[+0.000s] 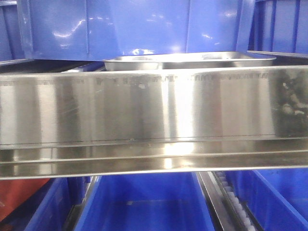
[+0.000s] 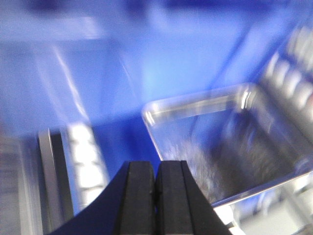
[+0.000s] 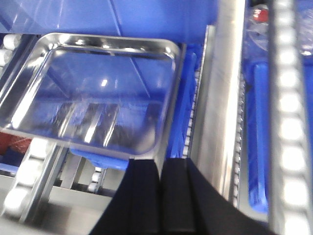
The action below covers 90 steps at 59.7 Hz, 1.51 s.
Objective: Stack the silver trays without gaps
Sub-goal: 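Lower both grippers onto opposite rims of the silver tray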
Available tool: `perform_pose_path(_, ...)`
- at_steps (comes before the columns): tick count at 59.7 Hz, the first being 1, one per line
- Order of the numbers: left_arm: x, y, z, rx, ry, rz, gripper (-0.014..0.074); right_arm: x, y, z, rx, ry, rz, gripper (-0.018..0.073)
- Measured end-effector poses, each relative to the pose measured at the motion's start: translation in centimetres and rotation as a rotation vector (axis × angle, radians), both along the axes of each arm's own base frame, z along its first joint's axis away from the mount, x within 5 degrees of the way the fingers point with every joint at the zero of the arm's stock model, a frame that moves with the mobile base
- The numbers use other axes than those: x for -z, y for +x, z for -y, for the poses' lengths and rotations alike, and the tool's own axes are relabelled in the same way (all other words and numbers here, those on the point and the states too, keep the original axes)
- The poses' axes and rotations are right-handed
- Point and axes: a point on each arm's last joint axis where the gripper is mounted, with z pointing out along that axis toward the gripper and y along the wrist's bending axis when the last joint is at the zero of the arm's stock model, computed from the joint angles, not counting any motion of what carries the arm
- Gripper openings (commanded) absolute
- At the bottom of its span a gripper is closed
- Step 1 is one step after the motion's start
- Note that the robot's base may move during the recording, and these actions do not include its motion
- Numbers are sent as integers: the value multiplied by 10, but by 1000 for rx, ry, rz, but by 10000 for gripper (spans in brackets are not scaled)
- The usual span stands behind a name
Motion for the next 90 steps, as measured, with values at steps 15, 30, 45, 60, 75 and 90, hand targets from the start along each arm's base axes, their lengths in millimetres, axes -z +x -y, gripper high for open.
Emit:
perform_pose_path(15,33,40,80,59,105,-74,-2,45,52,-18,-30,-77,-131,-79)
perform_pose_path(30,65,66,108,45,188,-187,269,67,78,-23,-20,-85,-153,-66)
perform_pose_path(45,85,75,115,8,212,-248,449,80,91,-24,-14,-89,-165,120)
perform_pose_path(60,92,78,117,-10,212,-270,445,97,102,-26,-5,-92,-213,321)
perform_pose_path(75,106,83,122,-21,226,-299,445,111,115,-28,8,-89,-220,298)
perform_pose_path(90,109,84,122,-22,235,-303,445,128,124,-29,7,-96,-265,298)
